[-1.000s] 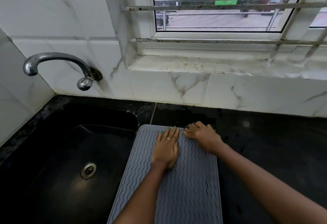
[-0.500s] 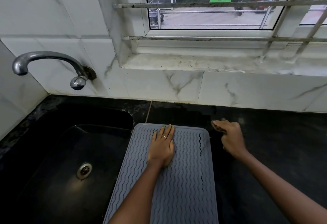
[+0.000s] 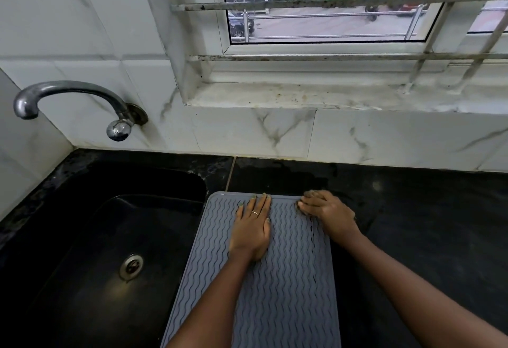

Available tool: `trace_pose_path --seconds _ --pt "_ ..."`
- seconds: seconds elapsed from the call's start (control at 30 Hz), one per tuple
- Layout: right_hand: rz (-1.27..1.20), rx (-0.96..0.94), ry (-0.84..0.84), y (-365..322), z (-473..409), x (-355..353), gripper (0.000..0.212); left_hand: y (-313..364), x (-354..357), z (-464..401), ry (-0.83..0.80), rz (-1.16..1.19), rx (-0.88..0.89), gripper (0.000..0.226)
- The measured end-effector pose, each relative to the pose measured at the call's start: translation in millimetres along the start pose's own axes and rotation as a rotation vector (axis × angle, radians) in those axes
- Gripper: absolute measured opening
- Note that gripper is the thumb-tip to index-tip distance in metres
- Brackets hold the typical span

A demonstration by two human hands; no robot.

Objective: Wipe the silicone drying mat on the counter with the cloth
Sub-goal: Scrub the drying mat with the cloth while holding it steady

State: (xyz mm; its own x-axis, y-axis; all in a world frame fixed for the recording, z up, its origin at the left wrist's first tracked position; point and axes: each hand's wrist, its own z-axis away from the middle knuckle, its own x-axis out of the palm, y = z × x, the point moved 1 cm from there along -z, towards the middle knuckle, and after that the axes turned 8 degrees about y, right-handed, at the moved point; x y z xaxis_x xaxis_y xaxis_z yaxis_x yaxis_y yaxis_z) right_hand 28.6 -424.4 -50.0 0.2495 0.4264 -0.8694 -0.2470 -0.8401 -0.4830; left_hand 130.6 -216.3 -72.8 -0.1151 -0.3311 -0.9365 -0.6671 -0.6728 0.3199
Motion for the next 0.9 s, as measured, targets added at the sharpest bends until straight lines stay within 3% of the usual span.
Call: trace_pose_path --seconds 0.13,0.27,0.33,0.43,0.5,0.57,0.63,0.73,0.9 --pt "-0.157 0.011 0.002 -21.1 -31.1 -18.0 0.037 -0.2 0.5 0.0 0.000 -0.017 0.008 0.058" --pt "-0.168 0.004 0.390 -46.1 1.7 -33.3 0.050 -0.3 0.8 -0.5 0.012 -0.004 0.001 0.058" --pt "-0.045 -0.188 0.317 -58.6 49.9 -10.8 0.048 0.4 0.9 -0.1 0.006 -0.007 0.002 0.058" --pt "0.215 -0.303 -0.113 -59.5 90.4 27.0 0.059 0.7 -0.1 0.3 0.000 -0.006 0.005 0.059" --pt "0.214 -0.269 -0.125 -47.3 70.6 31.0 0.053 1.4 -1.9 -0.2 0.005 -0.012 0.005 0.059" --pt "0.056 -0.099 -0.095 -47.7 42.5 22.4 0.044 2.0 -2.6 1.0 -0.006 -0.009 0.002 0.058" --pt "-0.084 0.037 -0.007 -47.5 16.3 17.3 0.050 2.8 -2.6 2.4 0.003 -0.004 -0.005 0.058" --pt "-0.051 0.128 0.114 -49.1 -16.5 19.8 0.044 1.5 -0.7 1.1 0.002 0.008 -0.006 0.058" --pt "-0.014 0.236 0.039 -57.9 -55.7 9.9 0.041 0.0 1.4 -0.1 0.010 0.004 -0.009 0.057"
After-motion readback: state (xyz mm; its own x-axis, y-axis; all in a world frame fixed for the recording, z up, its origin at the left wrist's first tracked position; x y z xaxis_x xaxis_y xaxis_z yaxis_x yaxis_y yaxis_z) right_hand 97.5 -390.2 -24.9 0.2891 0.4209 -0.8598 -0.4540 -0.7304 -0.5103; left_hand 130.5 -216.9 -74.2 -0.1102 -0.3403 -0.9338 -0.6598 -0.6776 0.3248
